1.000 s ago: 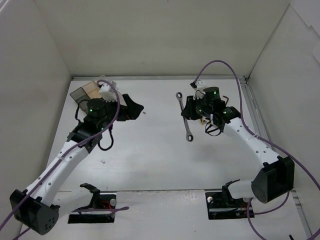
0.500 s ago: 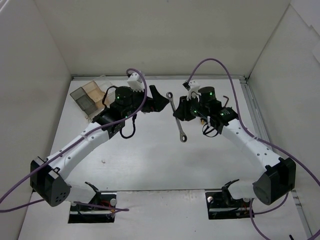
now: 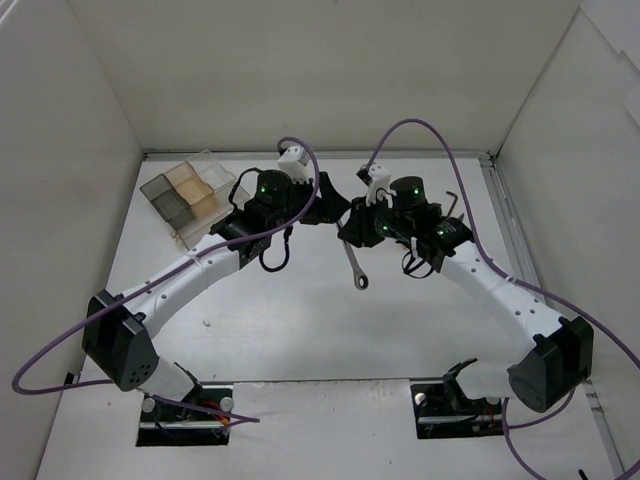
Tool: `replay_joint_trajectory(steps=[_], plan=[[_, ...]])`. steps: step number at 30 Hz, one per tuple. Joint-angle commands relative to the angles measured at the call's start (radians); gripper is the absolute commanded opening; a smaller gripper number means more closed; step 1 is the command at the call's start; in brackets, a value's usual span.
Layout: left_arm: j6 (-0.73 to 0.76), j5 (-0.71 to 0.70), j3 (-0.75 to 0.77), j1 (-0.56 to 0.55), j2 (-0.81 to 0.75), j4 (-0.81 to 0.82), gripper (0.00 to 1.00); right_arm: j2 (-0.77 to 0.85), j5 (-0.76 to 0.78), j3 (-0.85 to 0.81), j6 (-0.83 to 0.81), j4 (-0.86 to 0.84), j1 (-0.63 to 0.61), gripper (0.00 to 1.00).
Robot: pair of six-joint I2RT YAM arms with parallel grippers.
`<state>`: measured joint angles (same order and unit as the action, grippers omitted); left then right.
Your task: Sort the tools into containers
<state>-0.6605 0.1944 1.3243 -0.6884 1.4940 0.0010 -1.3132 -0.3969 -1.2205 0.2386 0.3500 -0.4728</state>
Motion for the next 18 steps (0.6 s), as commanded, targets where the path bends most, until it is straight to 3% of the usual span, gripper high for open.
replay_joint_trajectory(steps=[1, 6, 7, 9, 10, 14, 17, 18], plan=[[-0.001, -0.023, 0.064, -0.008, -0.021, 0.063, 0.6, 0.054, -0.033, -0.063, 0.007, -0.111, -0.018, 0.0], [0.002, -0.024, 0.075, -0.008, -0.008, 0.065, 0.38, 0.061, -0.028, -0.053, 0.001, -0.111, -0.038, 0.0], [0.004, -0.024, 0.075, -0.008, -0.002, 0.065, 0.27, 0.062, -0.025, -0.05, -0.001, -0.111, -0.038, 0.0], [0.015, -0.013, 0.076, -0.008, 0.002, 0.067, 0.15, 0.063, -0.025, -0.048, -0.004, -0.112, -0.044, 0.0], [0.019, -0.013, 0.076, -0.008, -0.001, 0.065, 0.02, 0.063, -0.025, -0.048, -0.004, -0.109, -0.047, 0.0], [0.042, -0.021, 0.055, -0.008, -0.021, 0.068, 0.0, 0.06, -0.017, -0.05, -0.001, -0.112, -0.056, 0.0], [0.073, -0.023, 0.02, -0.008, -0.063, 0.089, 0.0, 0.066, 0.0, -0.053, 0.005, -0.112, -0.059, 0.26], [0.082, -0.023, 0.01, 0.003, -0.075, 0.09, 0.0, 0.069, 0.009, -0.056, 0.007, -0.111, -0.058, 0.49]])
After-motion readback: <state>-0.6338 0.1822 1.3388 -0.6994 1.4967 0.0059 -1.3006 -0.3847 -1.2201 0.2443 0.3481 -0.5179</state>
